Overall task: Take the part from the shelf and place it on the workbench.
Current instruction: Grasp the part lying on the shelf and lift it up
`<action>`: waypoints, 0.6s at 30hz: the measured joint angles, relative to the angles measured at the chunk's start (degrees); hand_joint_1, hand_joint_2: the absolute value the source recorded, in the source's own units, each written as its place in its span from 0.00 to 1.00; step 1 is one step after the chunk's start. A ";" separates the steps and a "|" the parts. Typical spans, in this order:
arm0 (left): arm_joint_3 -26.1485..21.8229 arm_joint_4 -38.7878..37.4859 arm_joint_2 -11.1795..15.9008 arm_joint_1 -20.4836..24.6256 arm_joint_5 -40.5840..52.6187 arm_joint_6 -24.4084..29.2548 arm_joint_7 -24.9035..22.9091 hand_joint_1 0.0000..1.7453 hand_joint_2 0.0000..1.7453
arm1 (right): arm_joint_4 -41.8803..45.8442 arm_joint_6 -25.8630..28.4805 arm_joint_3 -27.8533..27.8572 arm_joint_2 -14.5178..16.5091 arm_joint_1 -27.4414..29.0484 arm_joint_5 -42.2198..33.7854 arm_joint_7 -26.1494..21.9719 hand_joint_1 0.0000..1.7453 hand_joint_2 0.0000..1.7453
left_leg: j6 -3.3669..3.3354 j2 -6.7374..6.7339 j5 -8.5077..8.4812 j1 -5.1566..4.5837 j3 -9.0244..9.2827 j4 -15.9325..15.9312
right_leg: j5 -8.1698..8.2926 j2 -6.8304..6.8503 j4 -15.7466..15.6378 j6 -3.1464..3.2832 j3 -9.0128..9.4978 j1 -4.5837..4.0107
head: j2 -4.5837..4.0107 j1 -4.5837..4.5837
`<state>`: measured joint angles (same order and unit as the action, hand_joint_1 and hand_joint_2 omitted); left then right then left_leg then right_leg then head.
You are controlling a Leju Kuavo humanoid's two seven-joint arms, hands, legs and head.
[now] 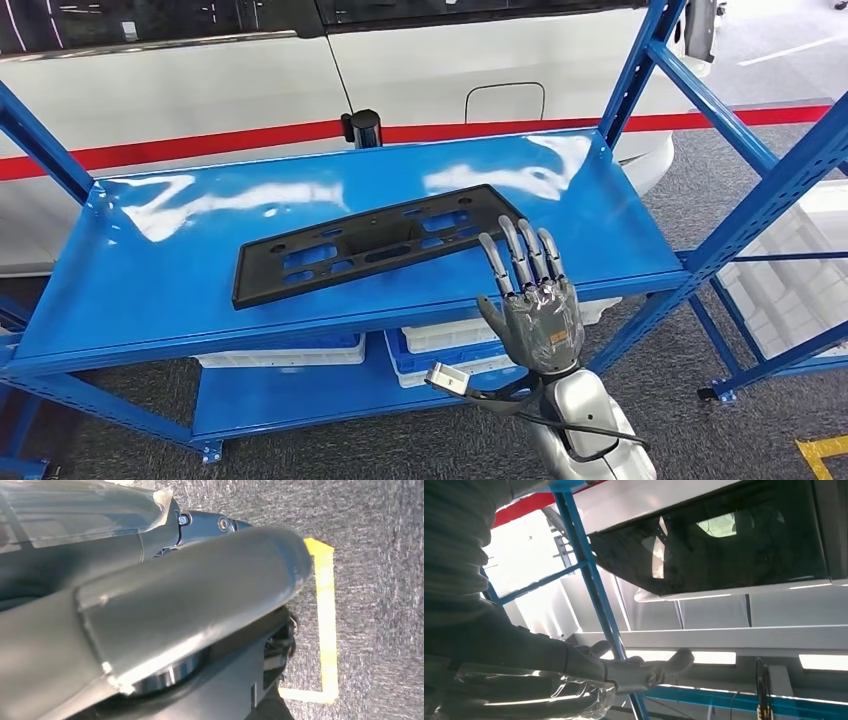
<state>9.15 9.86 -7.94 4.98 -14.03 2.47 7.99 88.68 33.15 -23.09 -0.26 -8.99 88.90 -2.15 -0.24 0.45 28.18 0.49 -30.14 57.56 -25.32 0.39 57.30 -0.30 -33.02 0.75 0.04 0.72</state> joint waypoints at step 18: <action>0.56 0.36 -0.46 2.02 2.50 -2.39 1.16 0.00 0.00 | -14.20 -4.72 -2.74 1.35 -9.92 1.11 3.98 0.00 1.00 | -2.08 -0.22 -1.54 -1.27 -1.46 -0.59 | 1.80 -0.12 -0.82 -1.40 -1.12 -0.02 | 0.00 -0.02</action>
<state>9.71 10.21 -8.40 7.00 -11.53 0.08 9.15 74.49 28.43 -25.83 1.10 -18.91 90.01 1.83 -2.32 0.23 26.64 -0.79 -31.60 56.97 -23.51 0.26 56.48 -1.70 -34.14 0.73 0.04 0.69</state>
